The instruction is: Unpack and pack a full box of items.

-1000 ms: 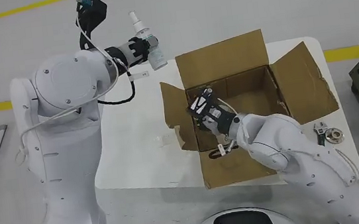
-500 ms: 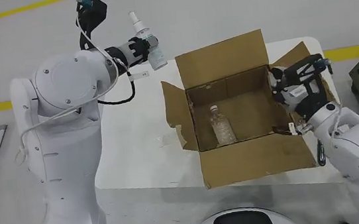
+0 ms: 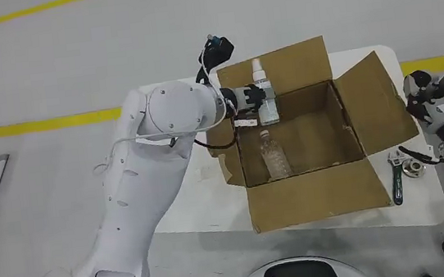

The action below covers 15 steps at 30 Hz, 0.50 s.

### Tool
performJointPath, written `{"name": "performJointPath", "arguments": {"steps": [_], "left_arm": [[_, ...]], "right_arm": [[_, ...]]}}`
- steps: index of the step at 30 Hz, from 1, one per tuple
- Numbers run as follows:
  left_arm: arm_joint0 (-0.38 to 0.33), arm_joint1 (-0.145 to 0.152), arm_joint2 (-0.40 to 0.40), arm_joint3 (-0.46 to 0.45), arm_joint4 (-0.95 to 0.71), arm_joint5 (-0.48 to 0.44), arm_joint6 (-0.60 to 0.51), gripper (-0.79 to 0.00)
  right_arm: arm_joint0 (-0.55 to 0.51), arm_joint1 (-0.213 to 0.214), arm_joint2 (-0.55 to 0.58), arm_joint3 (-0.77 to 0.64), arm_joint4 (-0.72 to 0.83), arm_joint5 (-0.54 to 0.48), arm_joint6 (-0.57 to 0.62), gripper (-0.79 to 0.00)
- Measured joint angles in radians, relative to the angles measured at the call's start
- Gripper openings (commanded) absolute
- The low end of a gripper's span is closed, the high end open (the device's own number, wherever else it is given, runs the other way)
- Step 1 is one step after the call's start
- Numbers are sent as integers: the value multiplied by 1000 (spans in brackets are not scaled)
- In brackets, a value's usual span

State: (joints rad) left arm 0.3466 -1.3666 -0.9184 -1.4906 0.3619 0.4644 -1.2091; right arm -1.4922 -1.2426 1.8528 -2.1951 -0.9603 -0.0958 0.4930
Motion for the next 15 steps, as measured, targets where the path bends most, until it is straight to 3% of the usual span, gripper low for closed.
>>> {"name": "performJointPath", "arguments": {"steps": [15], "left_arm": [[2,-5,18,14,-26,-15,-1,-785]], "right_arm": [[-29,6,2,-27,39,-23,-20,-785]]}}
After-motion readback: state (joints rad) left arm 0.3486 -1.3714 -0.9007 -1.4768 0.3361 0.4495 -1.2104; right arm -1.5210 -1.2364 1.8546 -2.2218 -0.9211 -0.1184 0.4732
